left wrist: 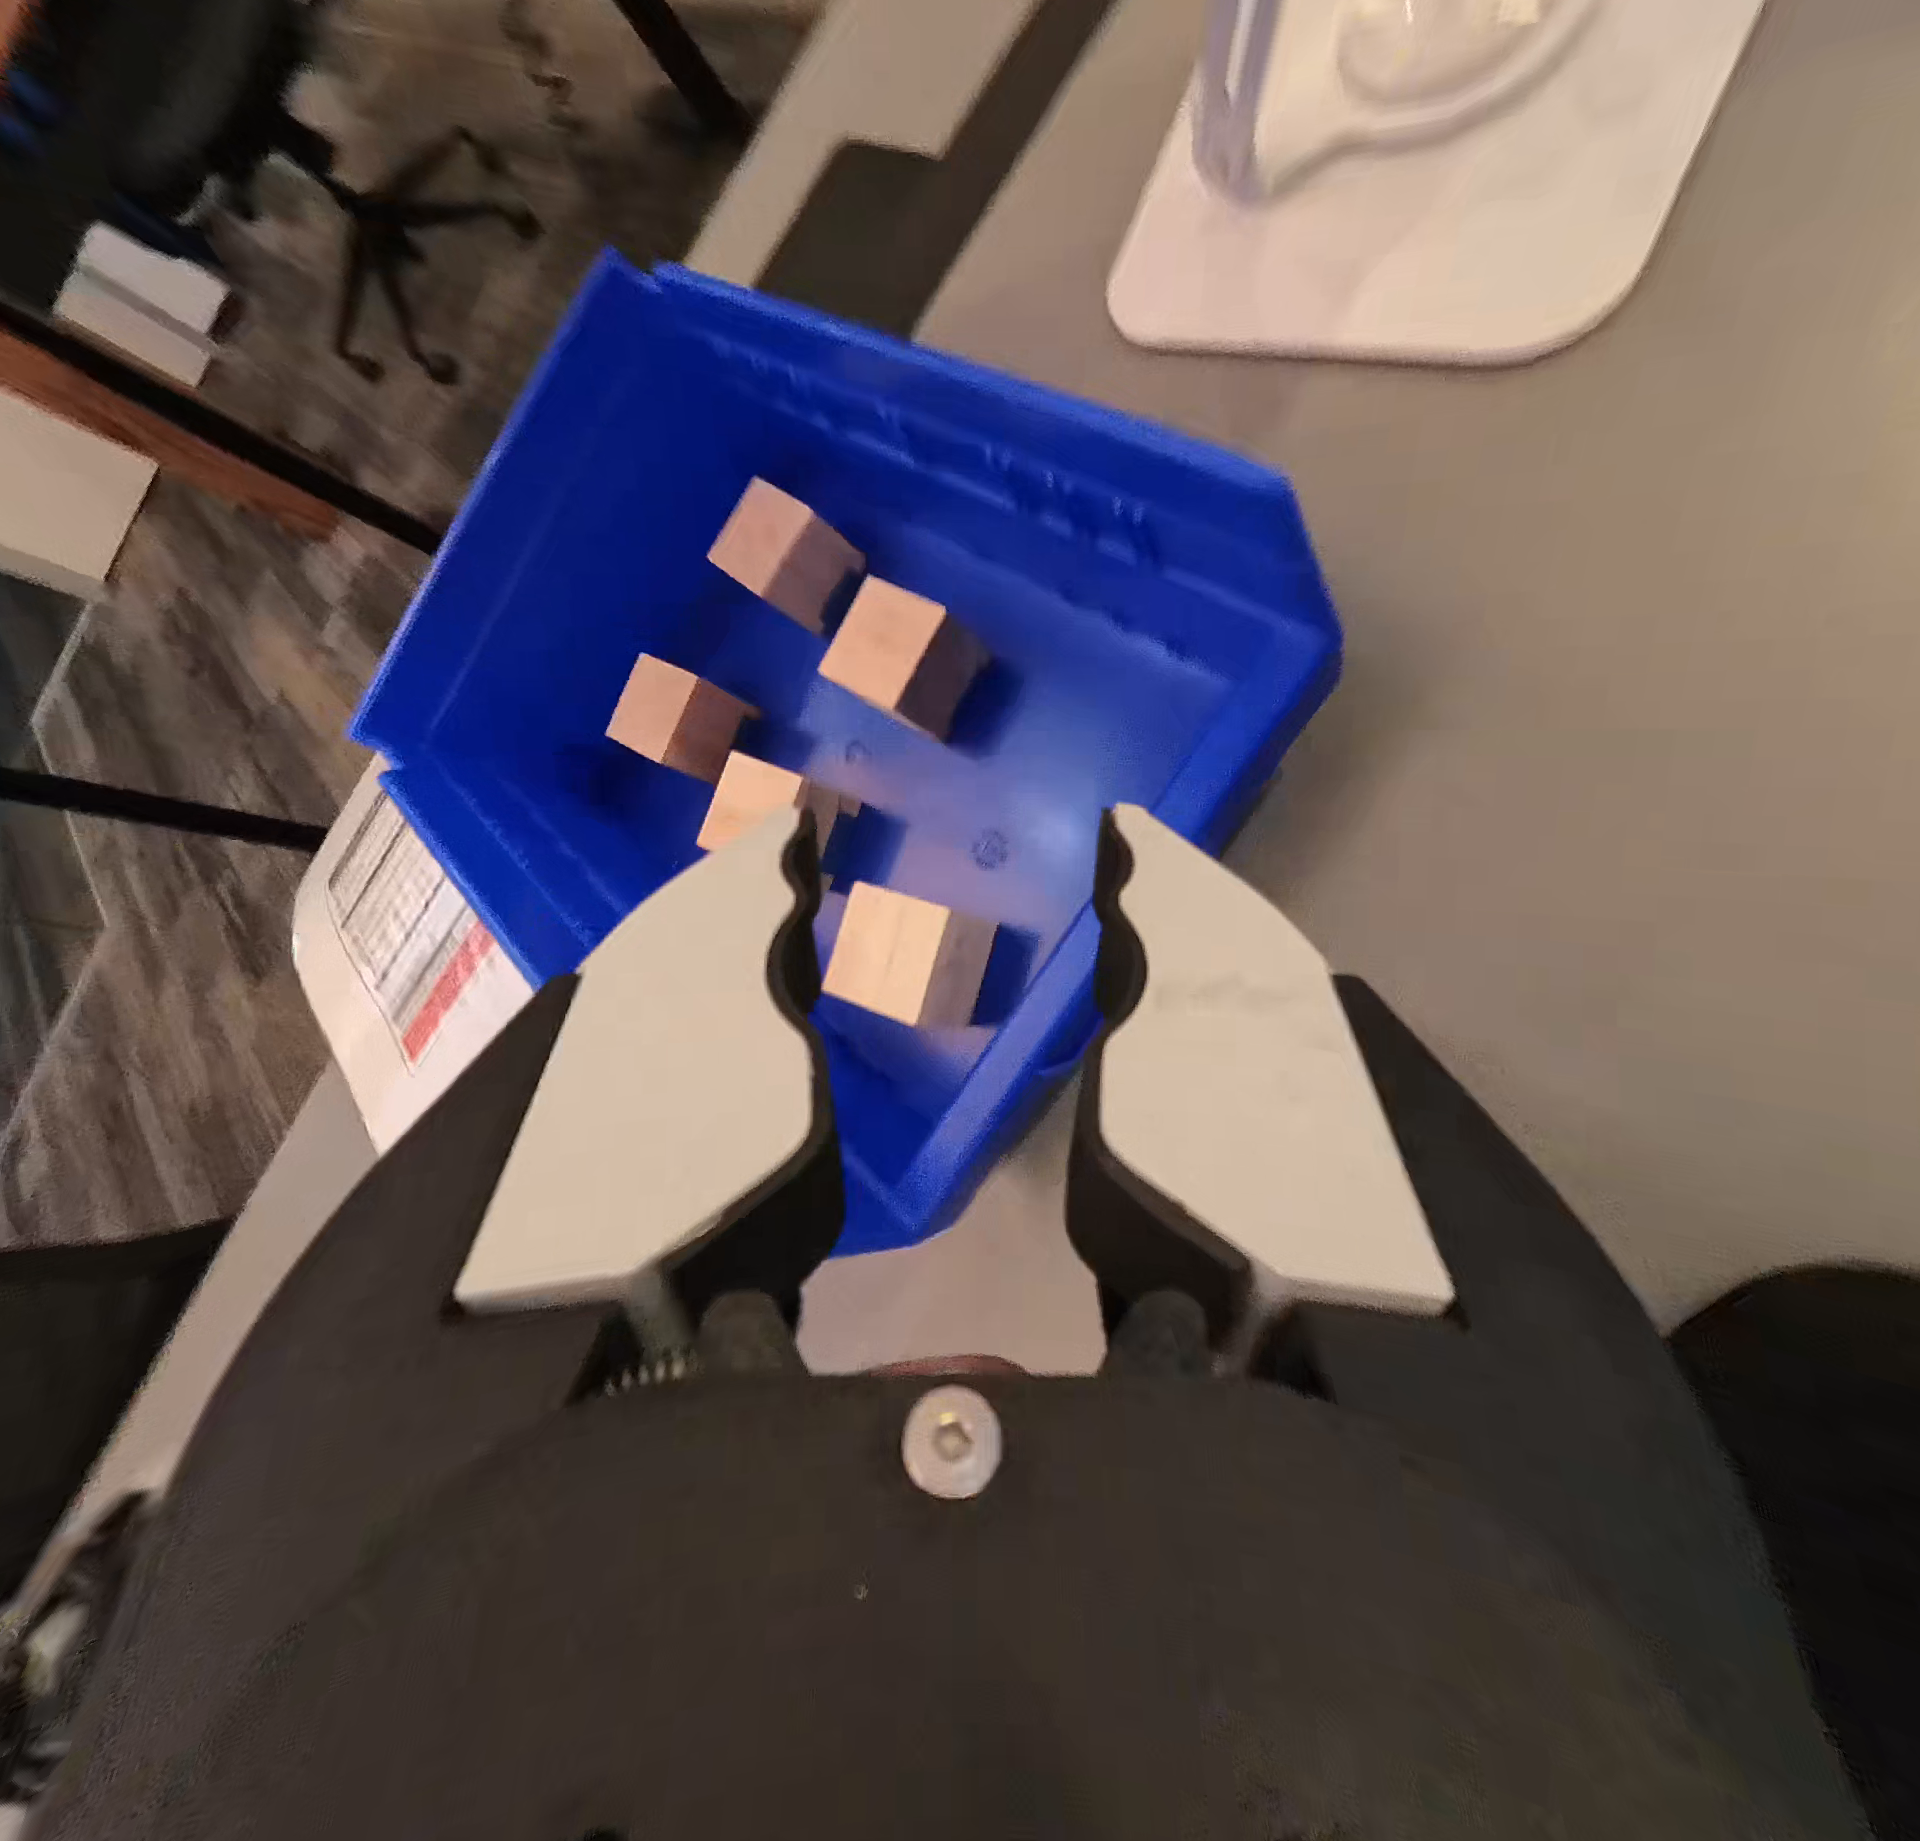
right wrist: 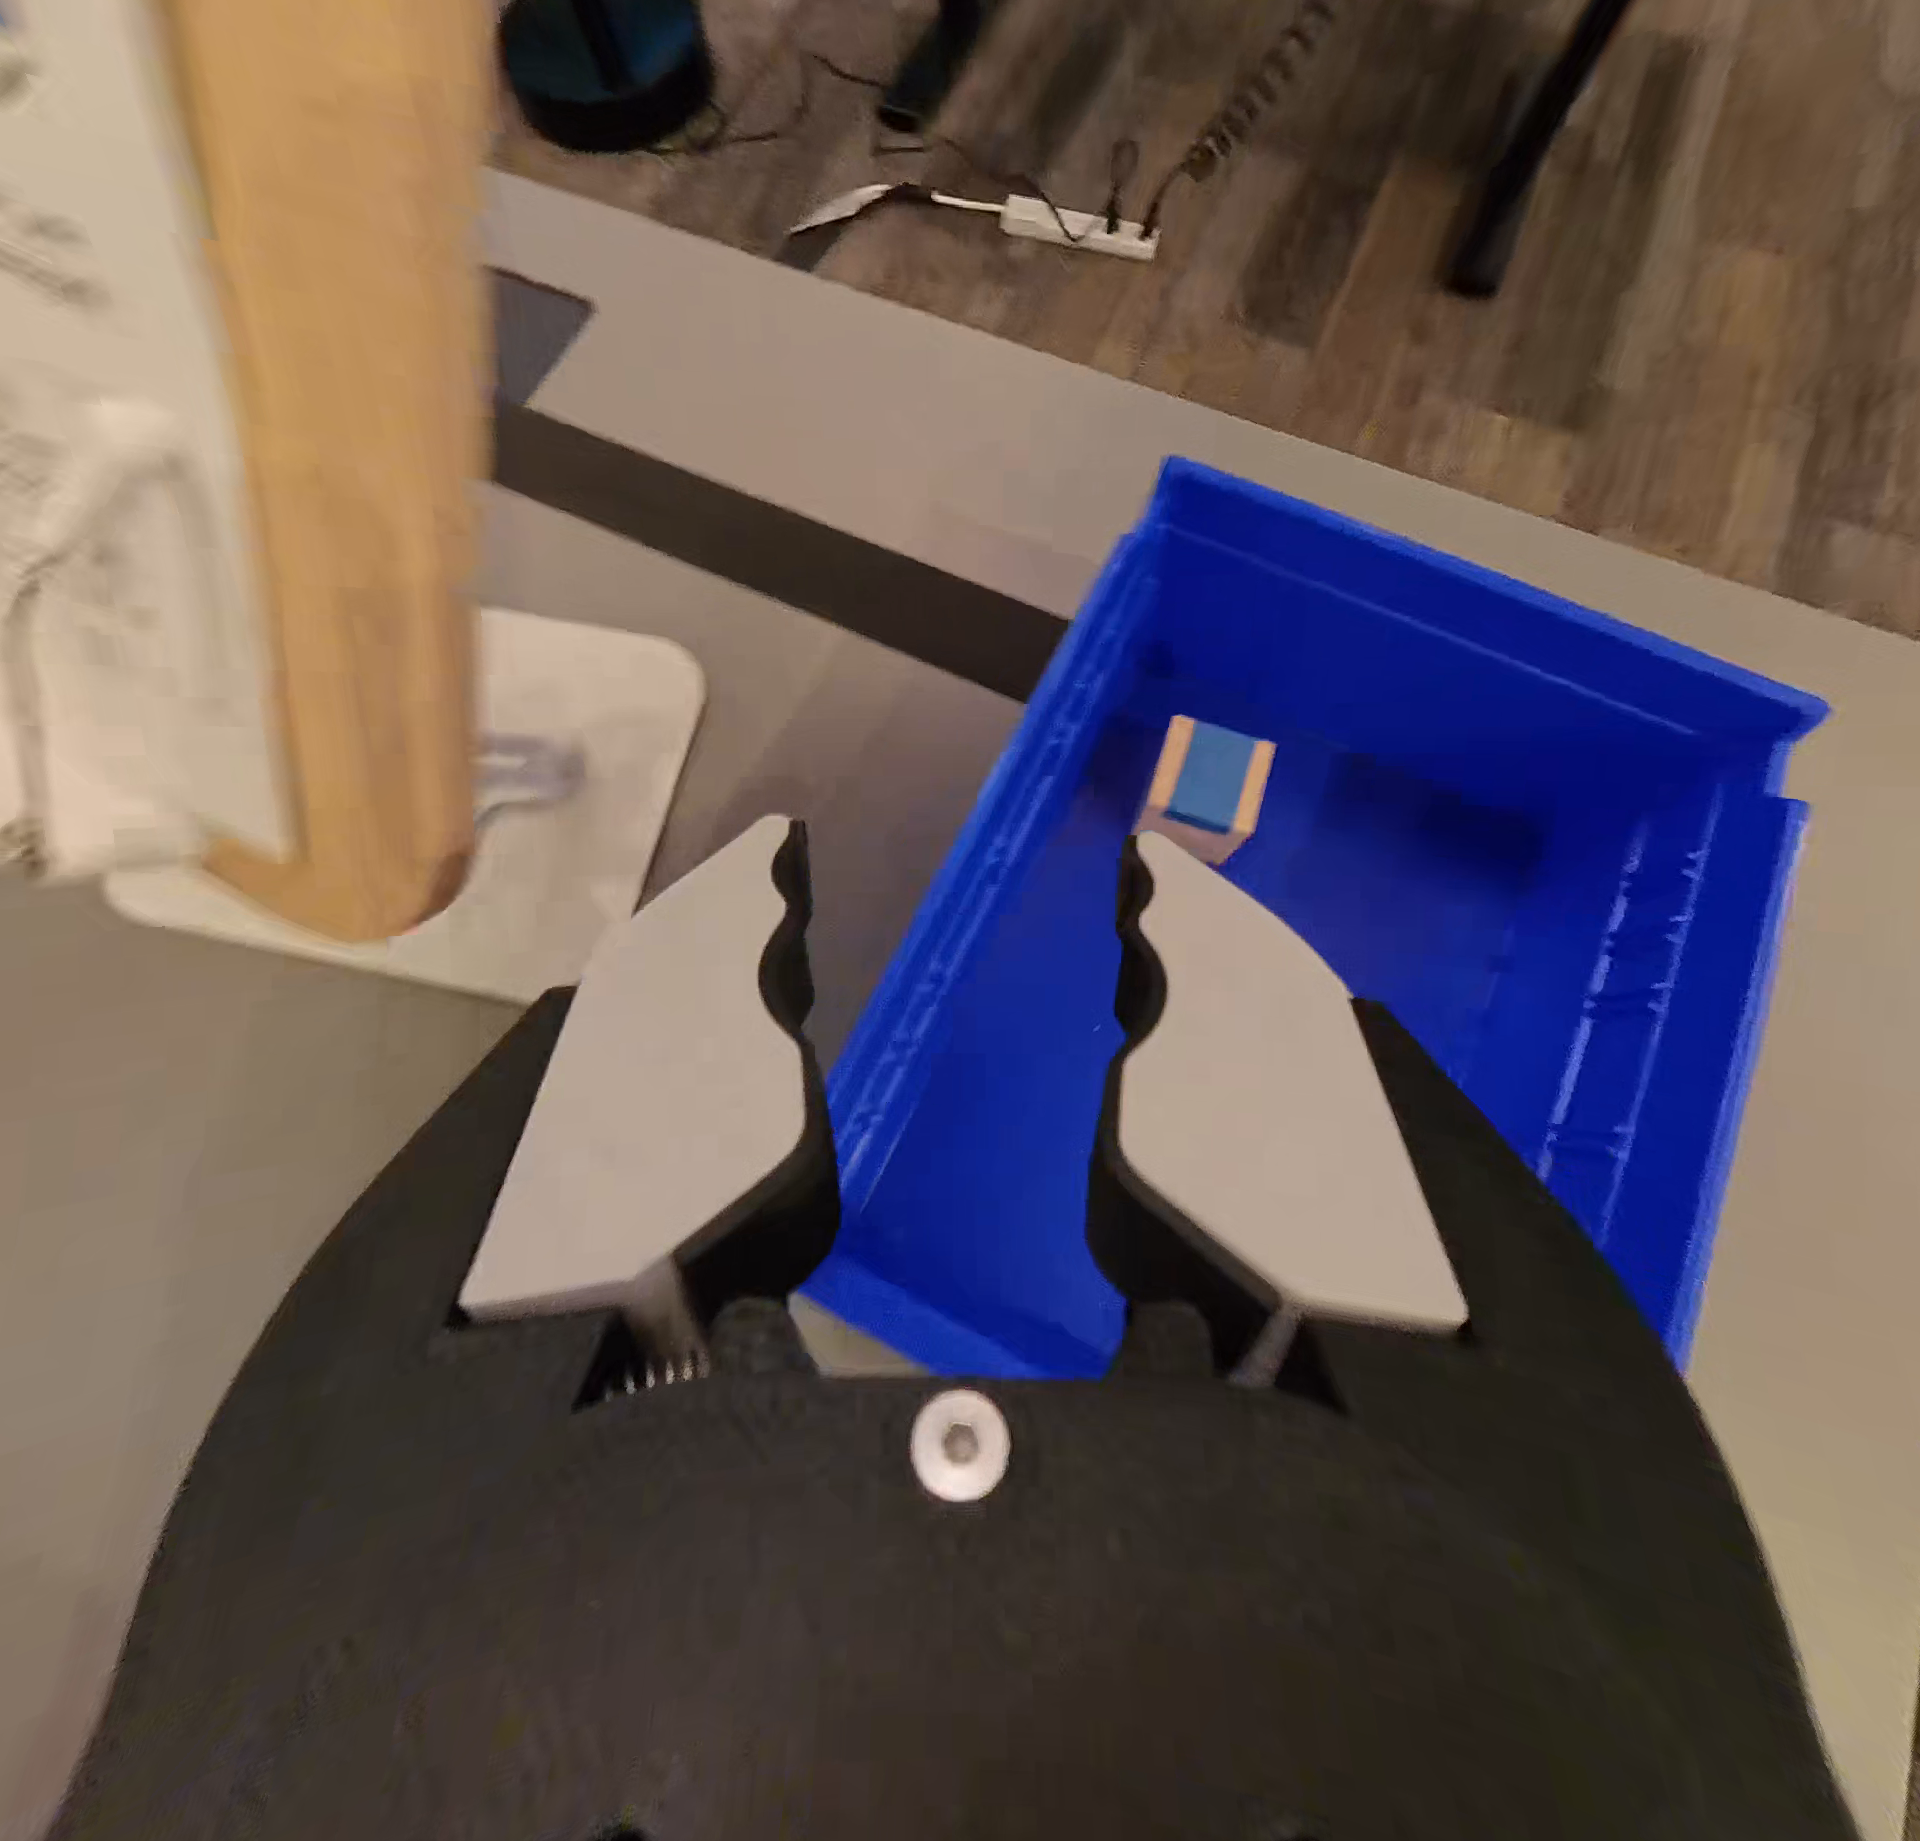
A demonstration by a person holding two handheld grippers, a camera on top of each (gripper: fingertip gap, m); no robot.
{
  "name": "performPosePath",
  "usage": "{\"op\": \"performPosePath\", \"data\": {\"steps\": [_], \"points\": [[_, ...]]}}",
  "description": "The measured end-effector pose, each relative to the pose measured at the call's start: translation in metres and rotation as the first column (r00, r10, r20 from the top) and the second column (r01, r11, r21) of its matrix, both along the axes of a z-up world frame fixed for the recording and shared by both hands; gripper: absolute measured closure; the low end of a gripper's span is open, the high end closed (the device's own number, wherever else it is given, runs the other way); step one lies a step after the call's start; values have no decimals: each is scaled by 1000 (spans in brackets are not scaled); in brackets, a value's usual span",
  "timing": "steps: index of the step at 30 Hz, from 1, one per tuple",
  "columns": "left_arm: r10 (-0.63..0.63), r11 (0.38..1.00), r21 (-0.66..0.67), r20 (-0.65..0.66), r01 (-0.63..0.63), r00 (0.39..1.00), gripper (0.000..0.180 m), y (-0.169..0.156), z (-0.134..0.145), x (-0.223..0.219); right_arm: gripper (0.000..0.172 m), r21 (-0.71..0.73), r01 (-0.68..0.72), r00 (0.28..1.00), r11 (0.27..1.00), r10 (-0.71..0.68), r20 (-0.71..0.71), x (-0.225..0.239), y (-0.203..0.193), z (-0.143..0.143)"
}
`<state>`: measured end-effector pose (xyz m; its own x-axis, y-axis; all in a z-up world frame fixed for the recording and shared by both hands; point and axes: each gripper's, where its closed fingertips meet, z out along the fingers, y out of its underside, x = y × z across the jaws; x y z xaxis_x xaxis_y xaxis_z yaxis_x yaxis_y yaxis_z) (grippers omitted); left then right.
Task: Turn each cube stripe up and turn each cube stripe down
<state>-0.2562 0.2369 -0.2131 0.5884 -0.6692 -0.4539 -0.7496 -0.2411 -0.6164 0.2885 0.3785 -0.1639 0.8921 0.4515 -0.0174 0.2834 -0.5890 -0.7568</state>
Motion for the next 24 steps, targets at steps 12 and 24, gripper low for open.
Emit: {"op": "performPosePath", "data": {"steps": [12,24], "points": [[-187,891,-454,-367,-1,911,125,48,-88,-56,119,34,-193,981,981,194,-17,-55,-83,-5],[-164,905,-426,-335,6,928,136,56,-86,-48,126,150,-385,905,911,405,-133,-127,-120,29]]}}
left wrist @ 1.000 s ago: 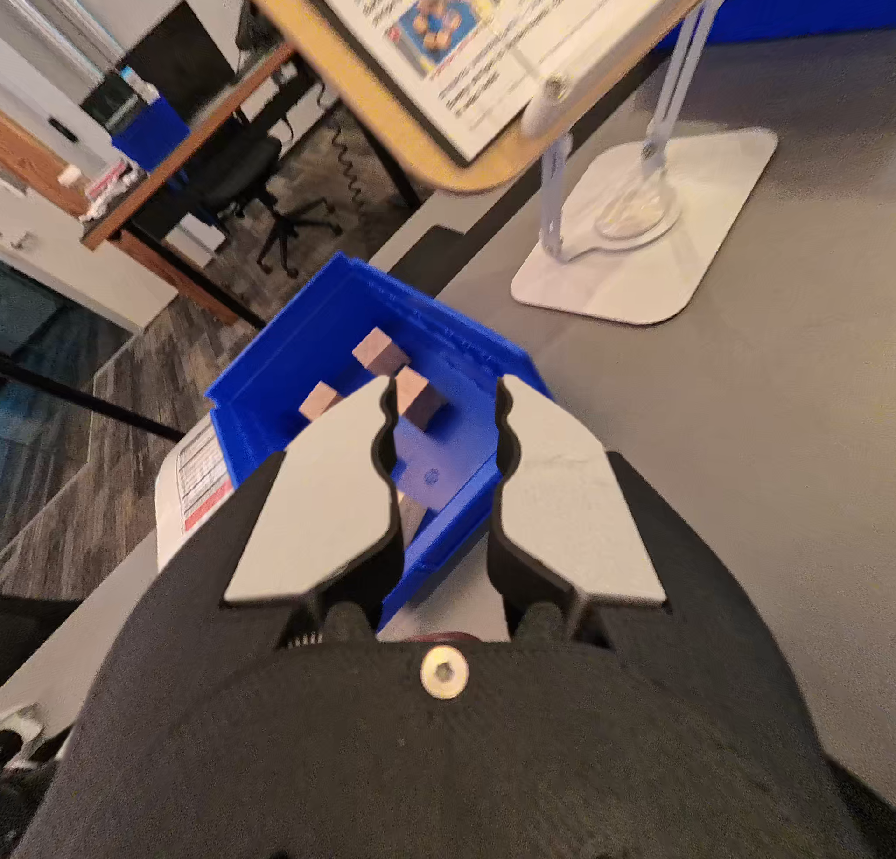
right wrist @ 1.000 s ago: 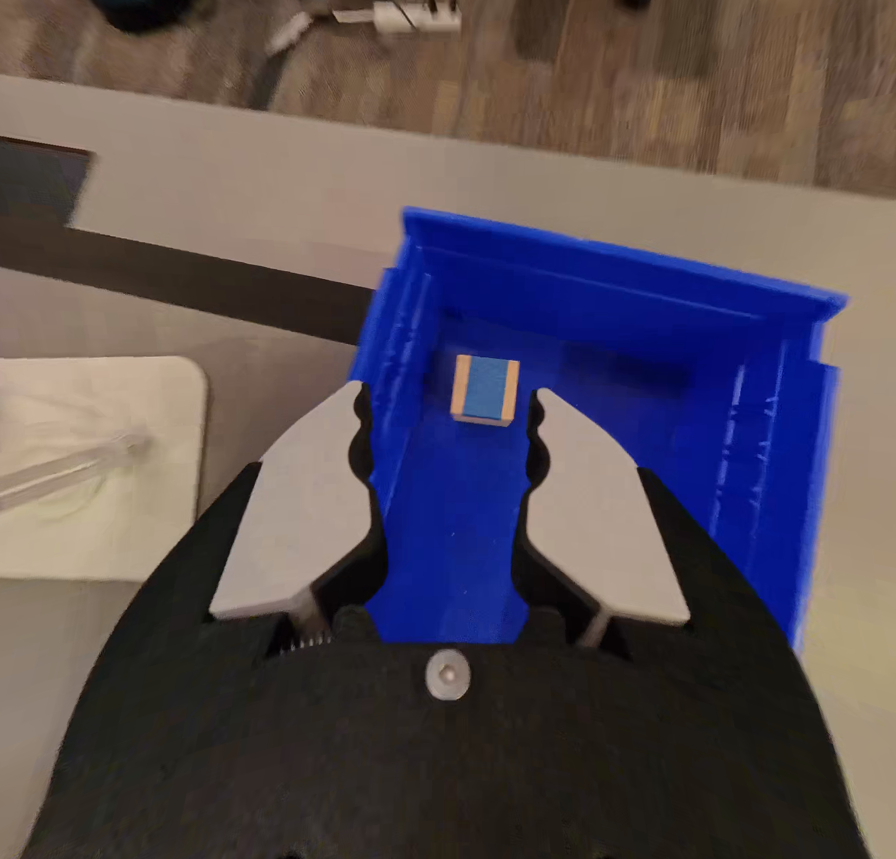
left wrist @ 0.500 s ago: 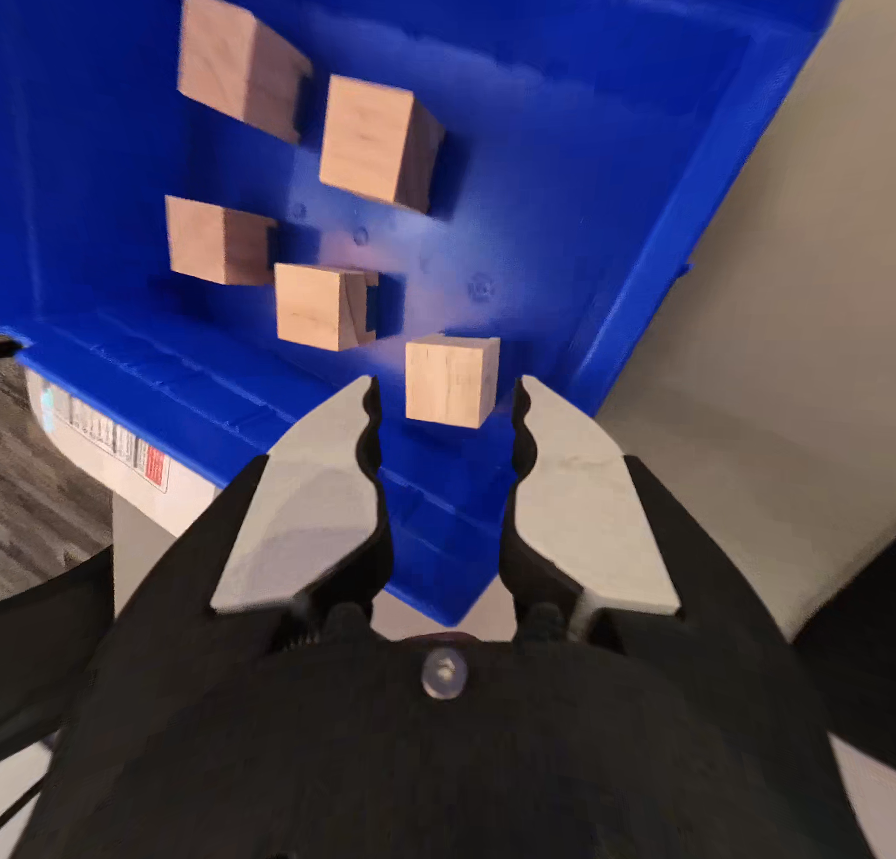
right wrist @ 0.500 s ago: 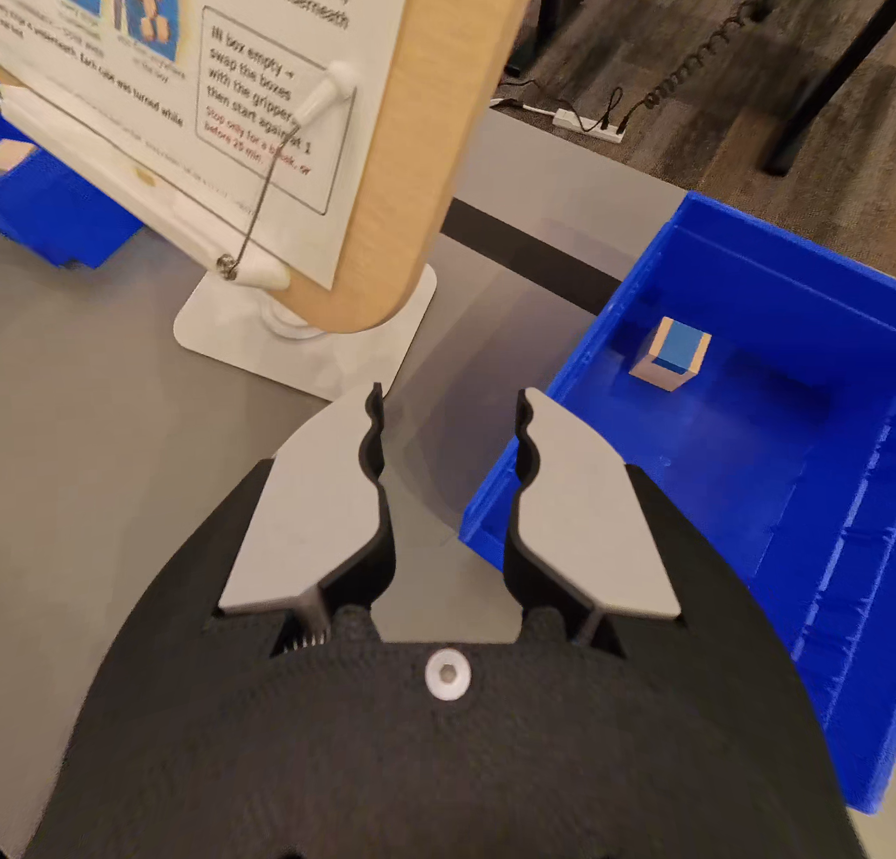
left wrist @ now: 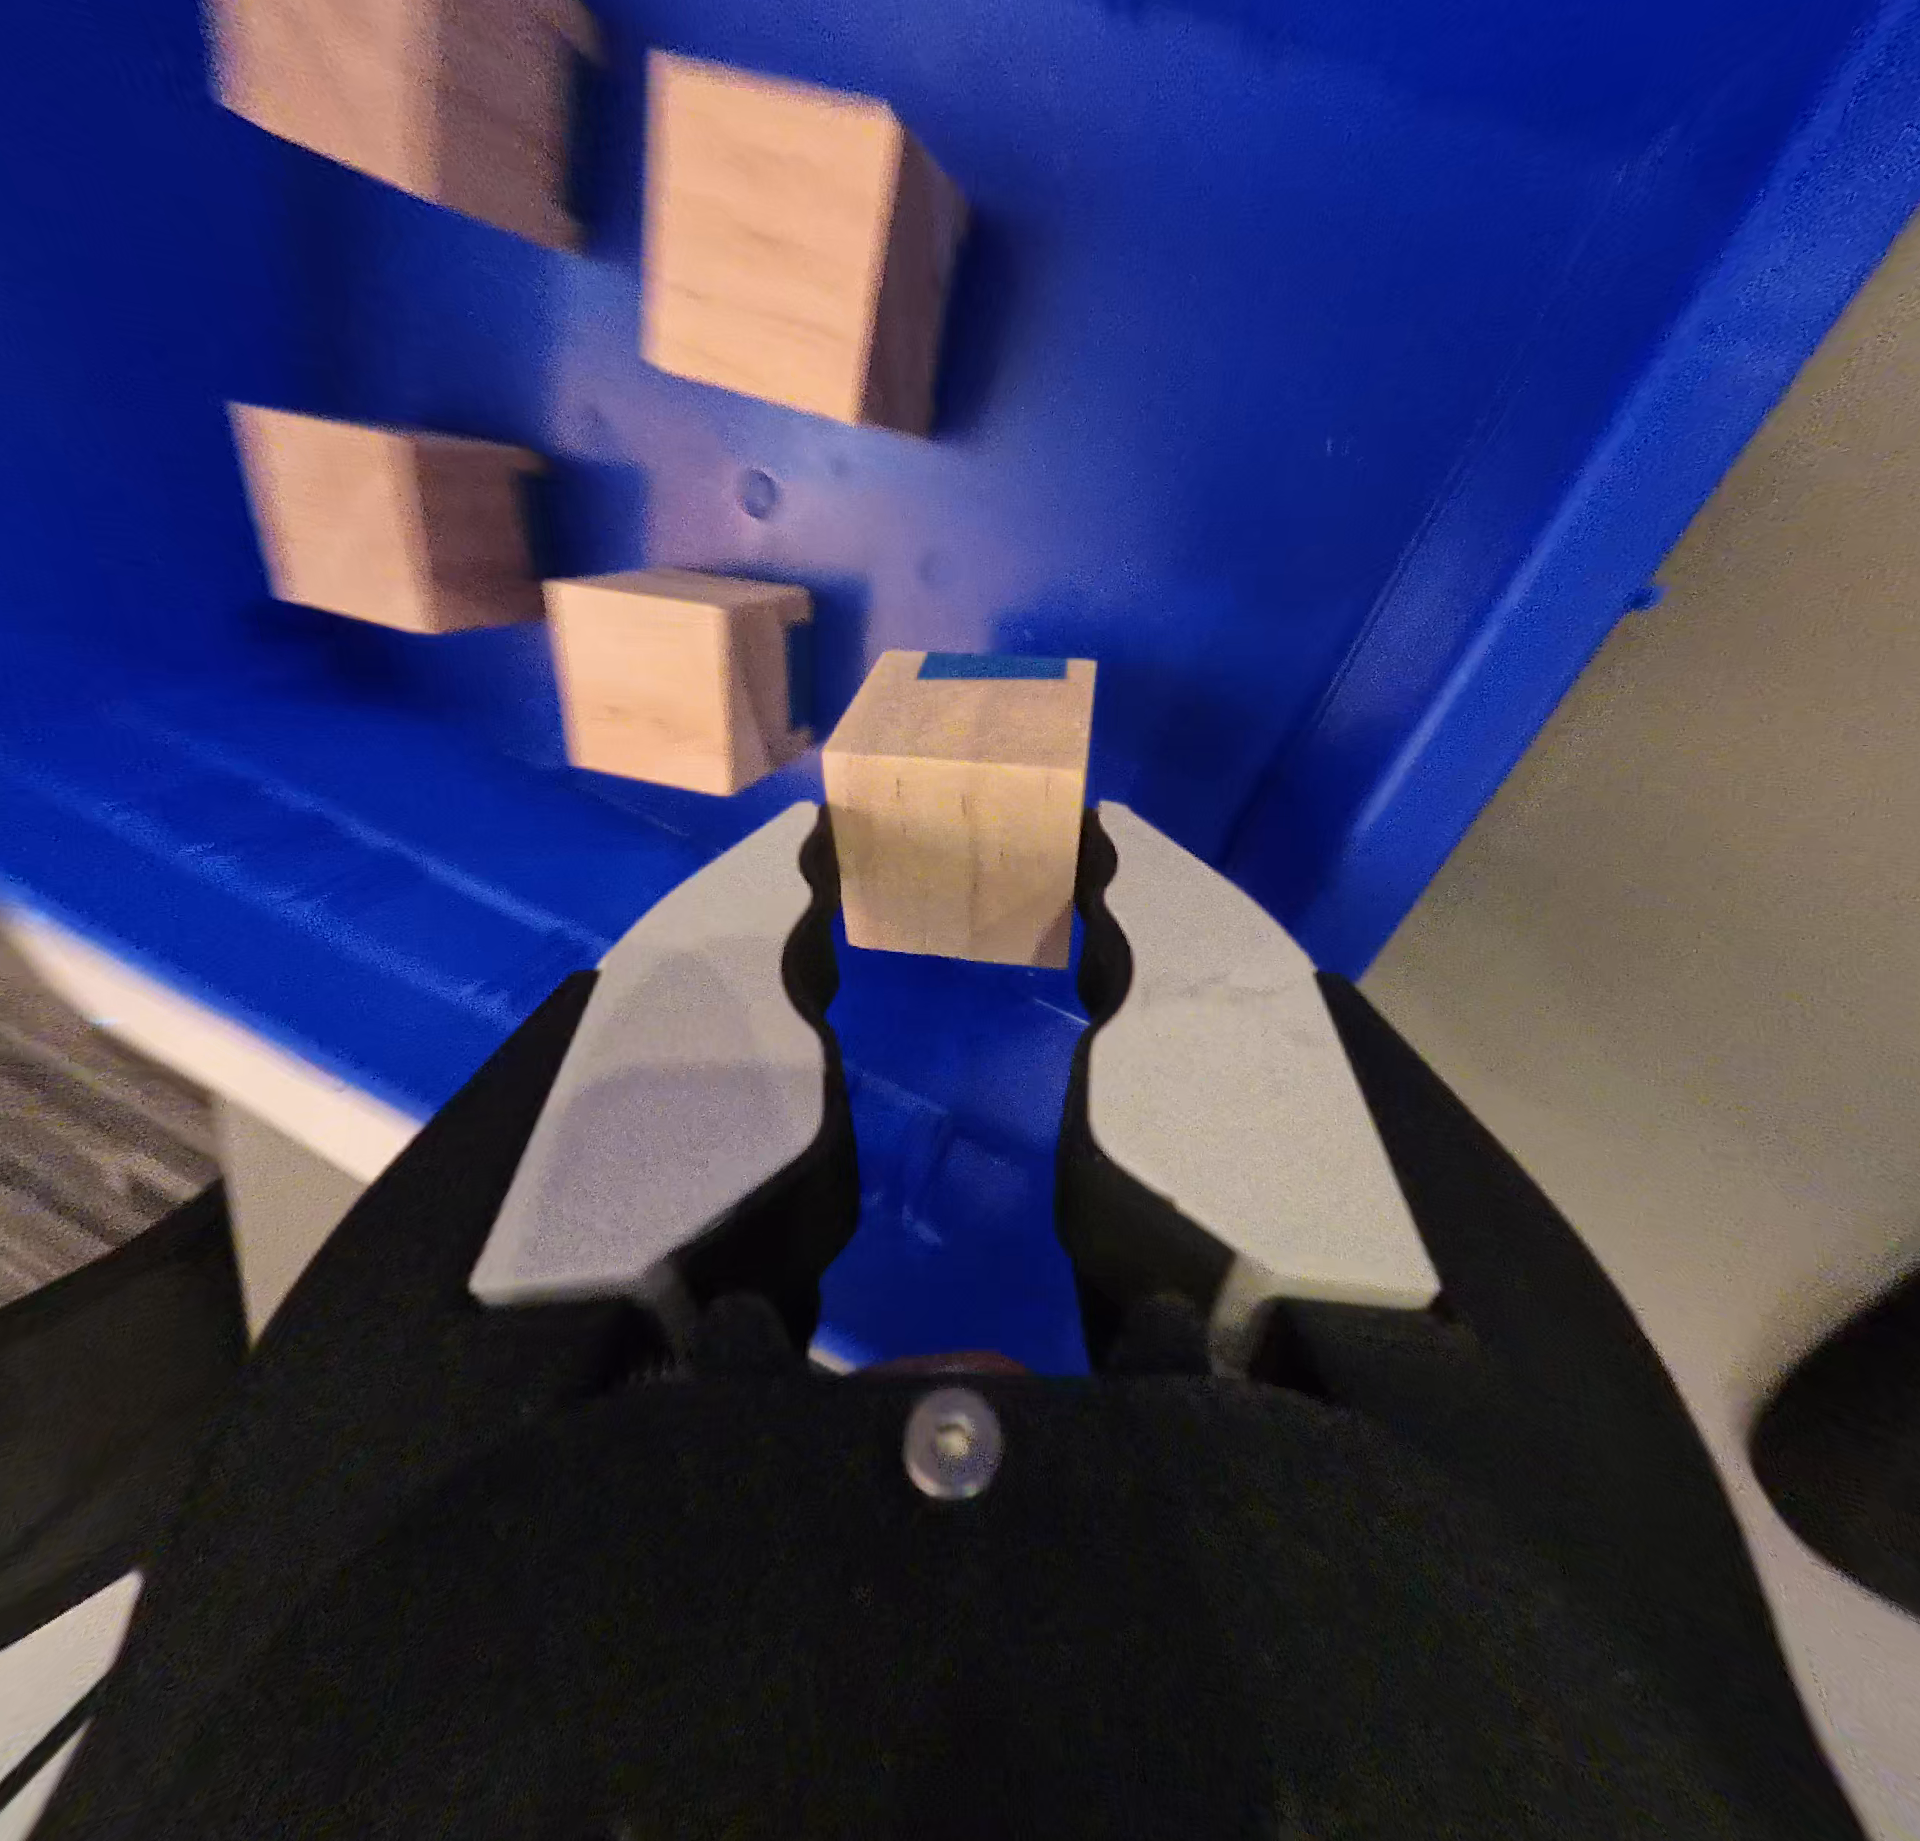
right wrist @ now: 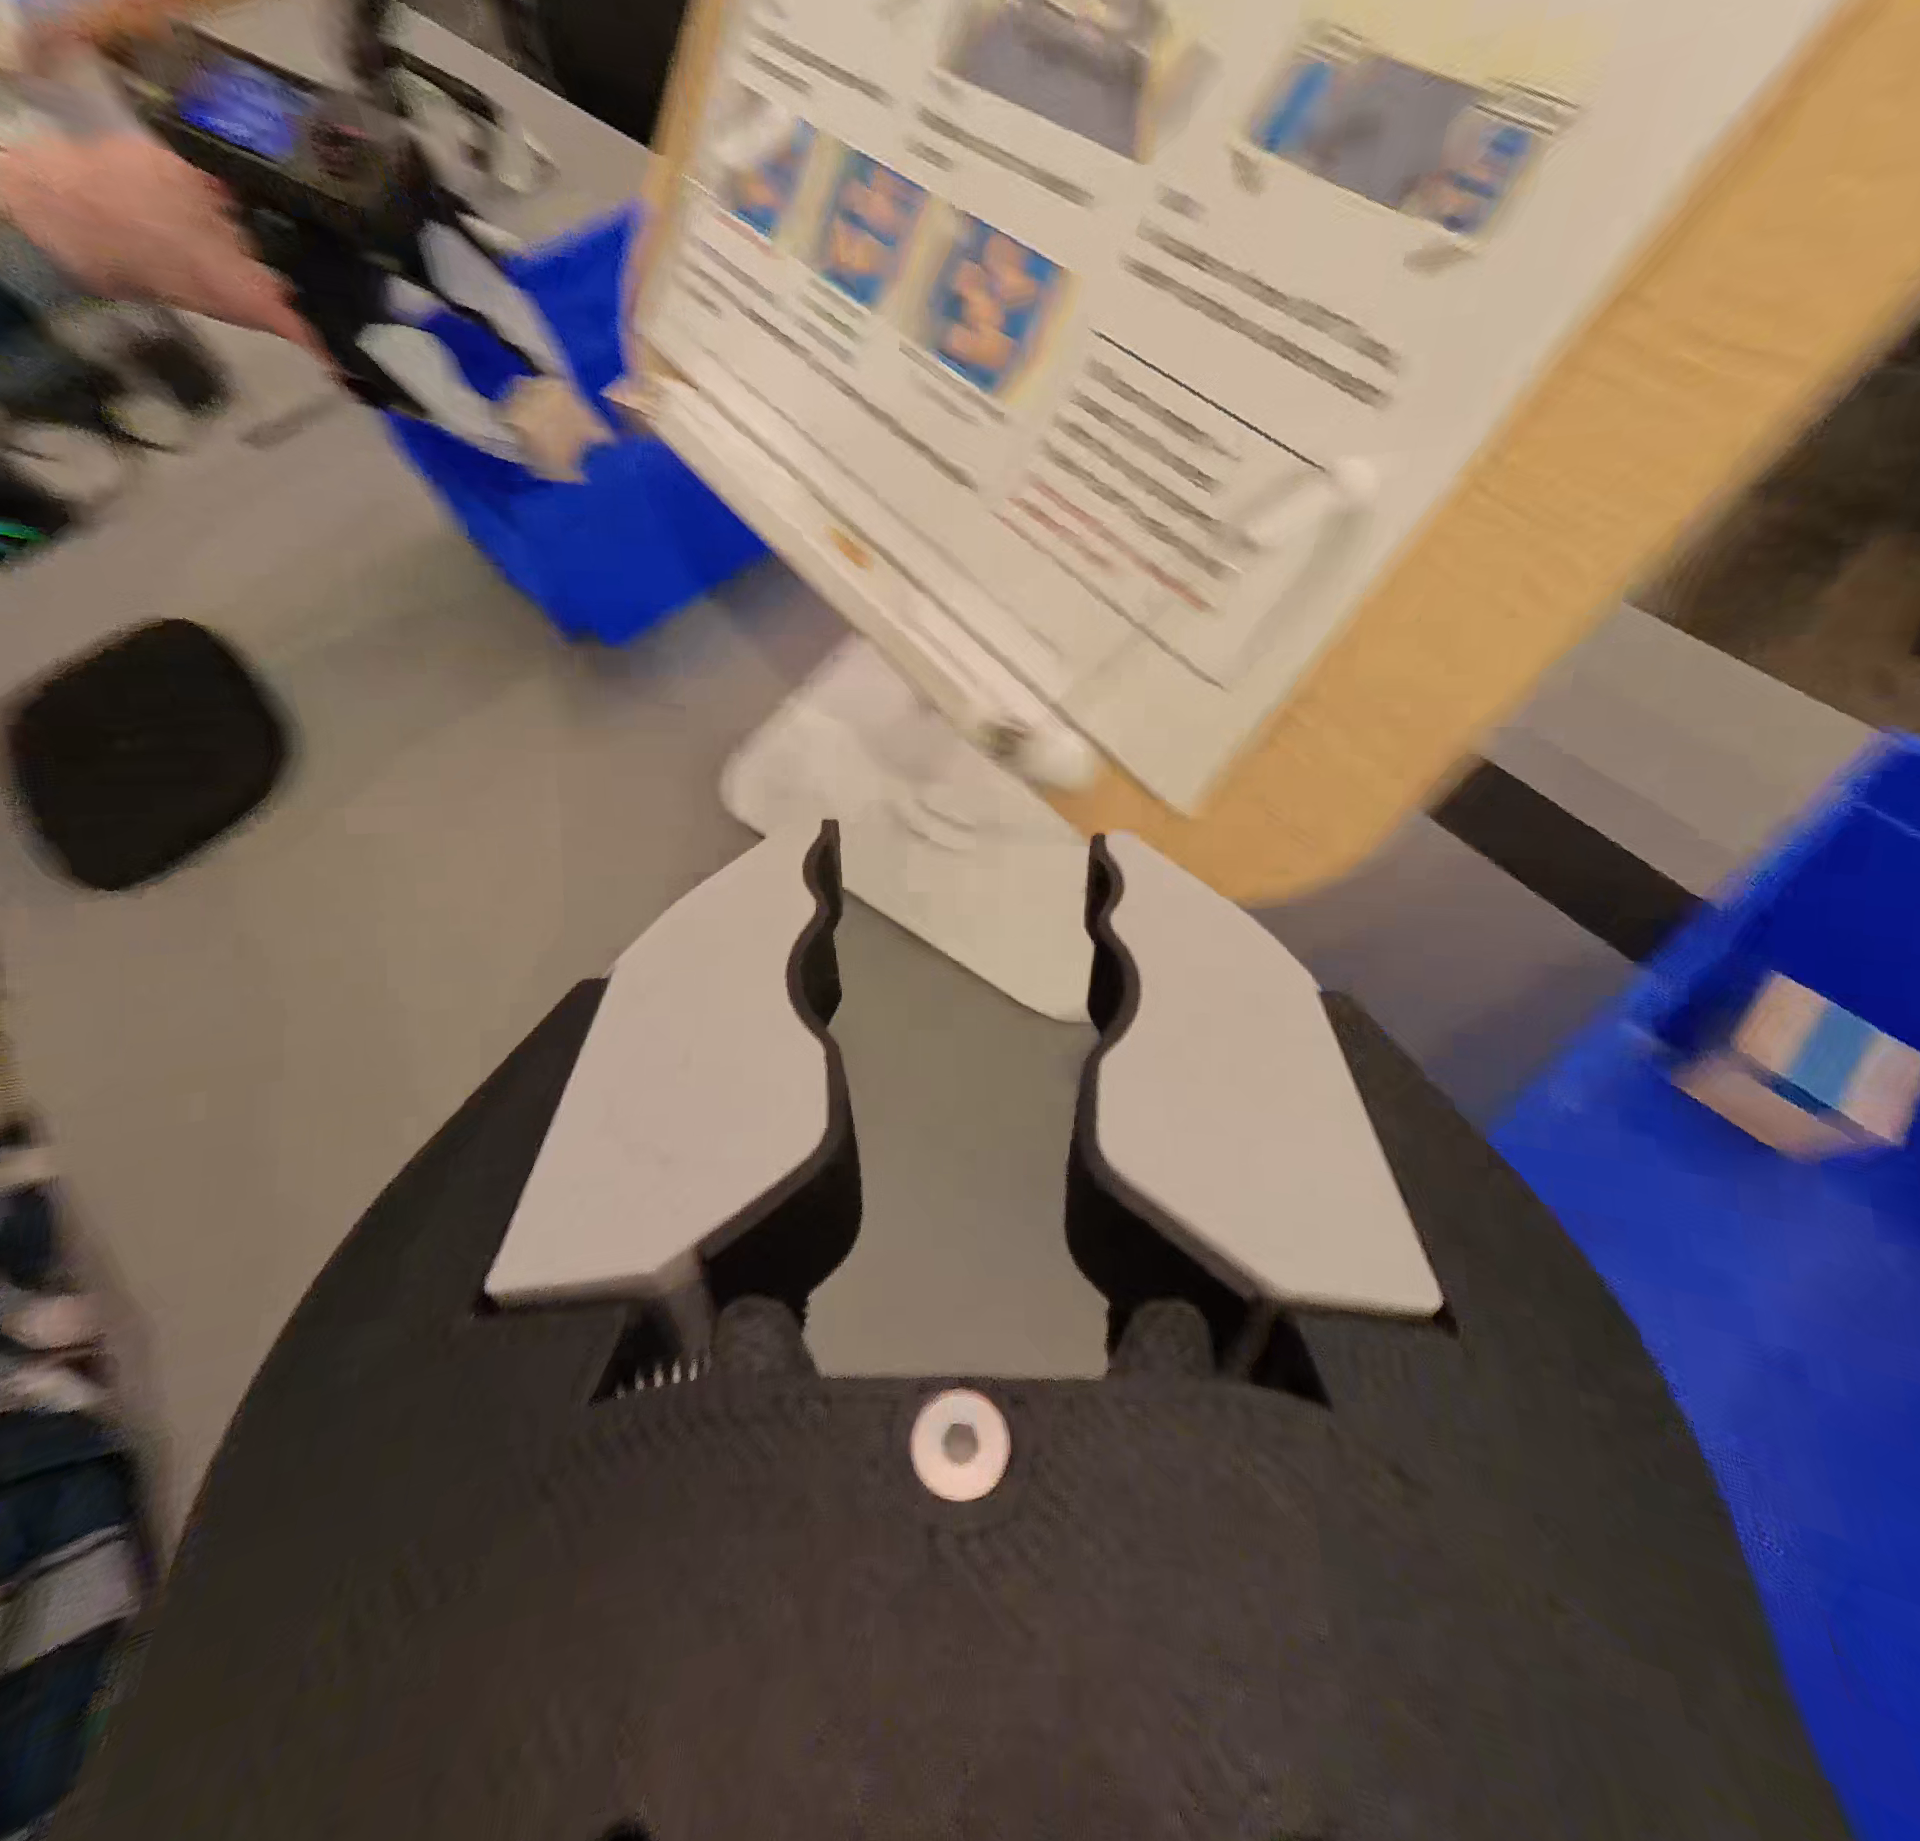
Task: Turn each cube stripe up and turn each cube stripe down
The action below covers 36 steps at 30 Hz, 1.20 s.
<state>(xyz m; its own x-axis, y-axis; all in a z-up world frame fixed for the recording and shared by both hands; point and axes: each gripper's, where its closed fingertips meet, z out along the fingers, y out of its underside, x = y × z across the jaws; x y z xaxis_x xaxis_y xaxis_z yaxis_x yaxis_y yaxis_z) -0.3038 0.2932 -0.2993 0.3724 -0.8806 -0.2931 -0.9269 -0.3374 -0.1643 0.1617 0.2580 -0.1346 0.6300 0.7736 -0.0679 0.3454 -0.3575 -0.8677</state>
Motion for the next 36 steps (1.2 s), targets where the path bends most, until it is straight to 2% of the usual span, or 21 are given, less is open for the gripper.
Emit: {"op": "performPosePath", "data": {"steps": [2,3,6,8,10,11,12,14,16,18,19,20,22,24,26,28,29,30,32,34,36], "points": [[-36,988,155,161,11,986,136,-6,38,25,125,-44,-163,976,986,155,-153,-41,-27,13],[-80,970,240,244,20,966,136,-13,61,42,125,-74,-253,942,965,228,-247,-63,-42,18],[-279,868,492,388,59,878,137,-50,132,102,118,-145,-483,790,864,358,-498,-121,-76,29],[-415,768,636,402,78,816,137,-81,170,143,109,-192,-611,676,768,380,-631,-153,-93,31],[-525,669,737,375,97,764,137,-112,194,182,106,-204,-676,603,708,372,-706,-179,-101,30],[-562,622,775,347,107,751,137,-123,201,198,100,-206,-698,576,686,366,-731,-188,-103,29],[-590,602,789,336,123,734,137,-134,203,213,100,-201,-727,533,656,355,-768,-195,-107,31],[-634,575,808,342,126,694,137,-149,204,236,98,-185,-778,456,601,337,-824,-204,-117,35],[-665,562,812,334,153,668,137,-159,199,253,98,-184,-805,425,564,333,-842,-211,-126,34],[-681,546,821,322,165,658,137,-163,195,264,107,-174,-836,393,520,348,-851,-214,-139,34],[-688,544,823,323,167,649,137,-164,193,269,126,-157,-853,370,498,365,-854,-213,-145,36],[-691,540,828,331,154,643,137,-164,195,273,127,-143,-849,366,508,371,-854,-211,-147,37],[-677,545,827,337,139,654,135,-162,194,276,126,-160,-808,440,568,399,-805,-205,-143,34],[-678,522,846,333,110,656,132,-162,199,272,126,-171,-742,526,648,406,-747,-186,-131,38],[-643,543,835,344,91,684,140,-156,197,260,126,-173,-626,650,760,387,-654,-150,-102,45],[-606,575,817,381,53,698,151,-149,194,244,127,-157,-377,840,913,265,-473,-93,-48,44],[-580,595,803,391,43,714,160,-145,189,234,126,-134,-214,921,967,154,-359,-56,-16,42],[-557,608,793,398,32,729,173,-142,185,225,126,-106,-56,969,993,28,-247,-15,15,39],[-514,625,781,414,-3,751,180,-136,178,209,127,-92,204,976,975,-209,-55,64,69,26],[-470,651,759,433,-29,770,180,-131,170,197,127,-135,378,926,916,-373,61,126,112,2],[-436,657,751,443,-59,783,180,-126,166,188,126,-193,517,852,834,-477,218,176,146,-38]]}}
